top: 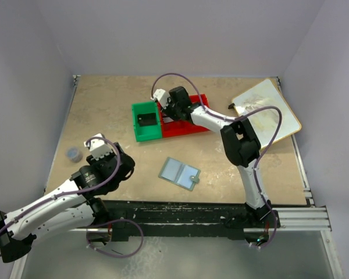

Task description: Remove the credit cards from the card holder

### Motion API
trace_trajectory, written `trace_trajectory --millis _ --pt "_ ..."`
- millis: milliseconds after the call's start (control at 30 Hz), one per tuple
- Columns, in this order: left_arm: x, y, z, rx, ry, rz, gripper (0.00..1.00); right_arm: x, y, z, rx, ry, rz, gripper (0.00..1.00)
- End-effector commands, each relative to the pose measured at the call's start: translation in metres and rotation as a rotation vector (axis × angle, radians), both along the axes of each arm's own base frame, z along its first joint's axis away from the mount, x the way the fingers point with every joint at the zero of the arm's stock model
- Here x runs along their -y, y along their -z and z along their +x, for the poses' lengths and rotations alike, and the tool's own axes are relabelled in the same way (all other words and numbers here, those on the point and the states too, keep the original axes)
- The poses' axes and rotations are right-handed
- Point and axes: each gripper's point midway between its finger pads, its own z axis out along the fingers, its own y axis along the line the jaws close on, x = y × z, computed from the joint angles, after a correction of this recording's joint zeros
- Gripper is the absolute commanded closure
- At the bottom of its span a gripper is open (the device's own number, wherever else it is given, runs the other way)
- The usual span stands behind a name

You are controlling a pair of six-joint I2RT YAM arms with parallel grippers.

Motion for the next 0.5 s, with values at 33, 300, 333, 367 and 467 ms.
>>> trace_trajectory --millis 33,300,333,367,467 --pt "0.005 -0.01 0.005 0.027 0.005 -0.021 0.31 -0.004 -0.086 0.0 -0.072 0.17 0.336 0.77" --pt "0.005 -0.01 0.006 0.025 0.007 -0.012 0.31 -0.003 -0.036 -0.037 -0.379 0.29 0.444 0.97" --pt "0.005 -0.01 0.006 0.025 0.005 -0.012 0.31 -0.003 -0.032 -0.038 -0.393 0.302 0.441 0.98" --pt "0.006 -0.01 0.006 0.027 0.004 -0.014 0.31 -0.002 -0.028 -0.038 -0.399 0.319 0.434 0.99" --pt "0.005 -0.01 0.006 0.027 0.003 -0.011 0.31 0.002 -0.022 -0.034 -0.381 0.357 0.404 1.0"
